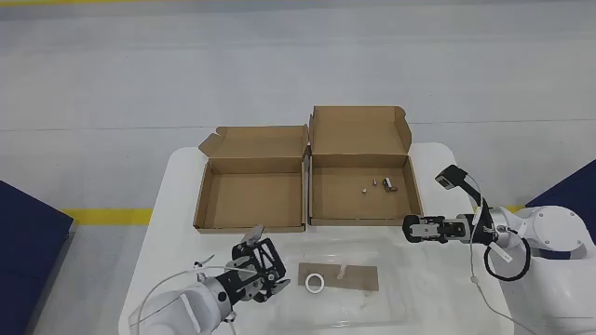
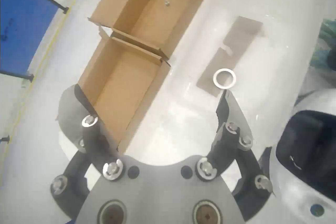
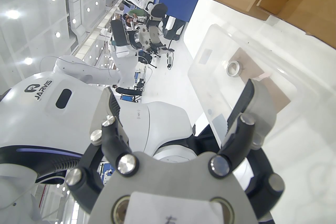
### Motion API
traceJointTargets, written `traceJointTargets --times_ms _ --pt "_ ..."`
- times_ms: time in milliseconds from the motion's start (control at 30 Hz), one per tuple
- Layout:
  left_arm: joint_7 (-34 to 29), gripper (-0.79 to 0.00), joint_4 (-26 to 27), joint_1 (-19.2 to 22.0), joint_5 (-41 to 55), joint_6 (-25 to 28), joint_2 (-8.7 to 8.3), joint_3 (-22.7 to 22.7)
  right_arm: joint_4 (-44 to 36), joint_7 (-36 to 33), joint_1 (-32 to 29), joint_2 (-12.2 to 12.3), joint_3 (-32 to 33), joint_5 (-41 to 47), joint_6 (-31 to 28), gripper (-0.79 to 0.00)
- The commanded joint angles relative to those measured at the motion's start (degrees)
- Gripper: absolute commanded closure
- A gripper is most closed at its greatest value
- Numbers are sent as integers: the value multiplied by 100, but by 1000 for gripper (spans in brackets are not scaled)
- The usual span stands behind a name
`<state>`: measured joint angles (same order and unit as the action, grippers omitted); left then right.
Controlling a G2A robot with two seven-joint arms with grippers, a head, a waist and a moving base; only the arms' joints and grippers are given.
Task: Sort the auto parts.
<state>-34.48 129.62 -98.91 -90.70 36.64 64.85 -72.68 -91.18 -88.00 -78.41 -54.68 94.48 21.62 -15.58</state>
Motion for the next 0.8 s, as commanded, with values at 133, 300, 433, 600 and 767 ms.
traceJointTargets --times_ms 133,300,433,600,767 --pt "-866 -785 119 219 444 65 25 233 0 0 0 0 0 0 0 -785" --pt "-866 -785 119 219 444 65 25 233 0 0 0 0 0 0 0 -785" --pt "-1492 -785 231 314 388 388 19 565 0 0 0 0 0 0 0 -785" --pt "-3039 -785 63 1032 1684 278 101 1178 0 0 0 0 0 0 0 -785" --pt "-3992 -785 -530 2400 2773 -674 108 2097 0 0 0 0 0 0 0 -785"
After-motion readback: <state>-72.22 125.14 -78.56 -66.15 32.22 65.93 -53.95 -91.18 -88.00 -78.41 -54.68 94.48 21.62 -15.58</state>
